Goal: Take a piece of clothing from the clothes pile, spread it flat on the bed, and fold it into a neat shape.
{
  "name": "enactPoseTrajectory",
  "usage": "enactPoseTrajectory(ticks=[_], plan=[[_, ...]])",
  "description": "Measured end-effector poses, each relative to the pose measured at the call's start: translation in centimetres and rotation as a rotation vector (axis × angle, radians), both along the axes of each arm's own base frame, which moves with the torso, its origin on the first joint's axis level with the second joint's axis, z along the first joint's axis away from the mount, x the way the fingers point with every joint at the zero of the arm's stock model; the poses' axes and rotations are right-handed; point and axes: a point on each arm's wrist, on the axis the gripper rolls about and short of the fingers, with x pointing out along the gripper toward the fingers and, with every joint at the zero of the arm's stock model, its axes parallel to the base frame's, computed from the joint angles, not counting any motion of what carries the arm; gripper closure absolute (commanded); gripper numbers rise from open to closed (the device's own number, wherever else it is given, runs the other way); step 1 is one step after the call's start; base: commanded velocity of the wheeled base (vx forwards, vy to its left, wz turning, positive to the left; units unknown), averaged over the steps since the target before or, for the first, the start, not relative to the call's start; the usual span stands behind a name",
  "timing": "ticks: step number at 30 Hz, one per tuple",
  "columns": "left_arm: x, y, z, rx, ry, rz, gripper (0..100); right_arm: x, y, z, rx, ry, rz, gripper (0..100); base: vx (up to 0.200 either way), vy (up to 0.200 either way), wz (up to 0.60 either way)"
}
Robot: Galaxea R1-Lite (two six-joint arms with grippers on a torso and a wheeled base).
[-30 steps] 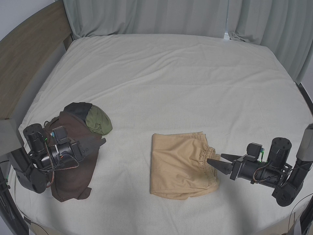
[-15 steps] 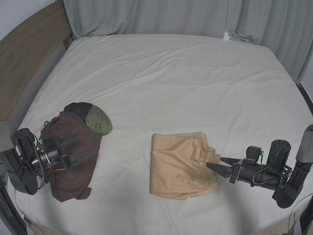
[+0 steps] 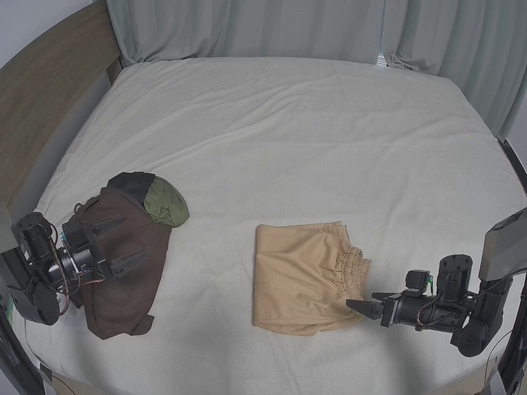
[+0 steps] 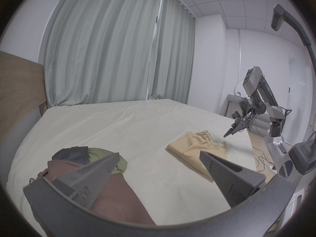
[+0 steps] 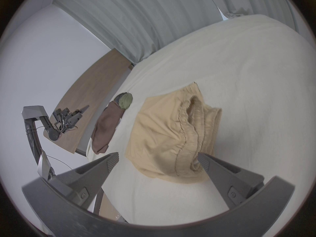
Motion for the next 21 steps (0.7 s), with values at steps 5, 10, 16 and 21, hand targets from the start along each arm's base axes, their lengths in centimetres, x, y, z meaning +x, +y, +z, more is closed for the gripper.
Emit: enactPoseTrajectory(ticks=[5, 10, 16, 21], plan=[[-0.2, 0.0, 0.0, 0.0, 0.002, -0.001, 0, 0.2, -0.4, -1.5, -0.02, 0.058, -0.019, 0, 0.0, 0.0, 0.0], [-0.3, -0.1, 0.0, 0.0, 0.003, -0.004, 0, 0.9, -0.9, -2.8, -0.03, 0.097, -0.05, 0, 0.0, 0.0, 0.0], [-0.3, -0.1, 0.1, 0.0, 0.003, -0.003, 0, 1.8, -1.2, -4.1, -0.031, 0.123, -0.075, 0, 0.0, 0.0, 0.0], [-0.4, -0.1, 0.1, 0.0, 0.003, -0.004, 0, 2.7, -1.0, -5.4, -0.016, 0.156, -0.092, 0, 0.0, 0.0, 0.0]])
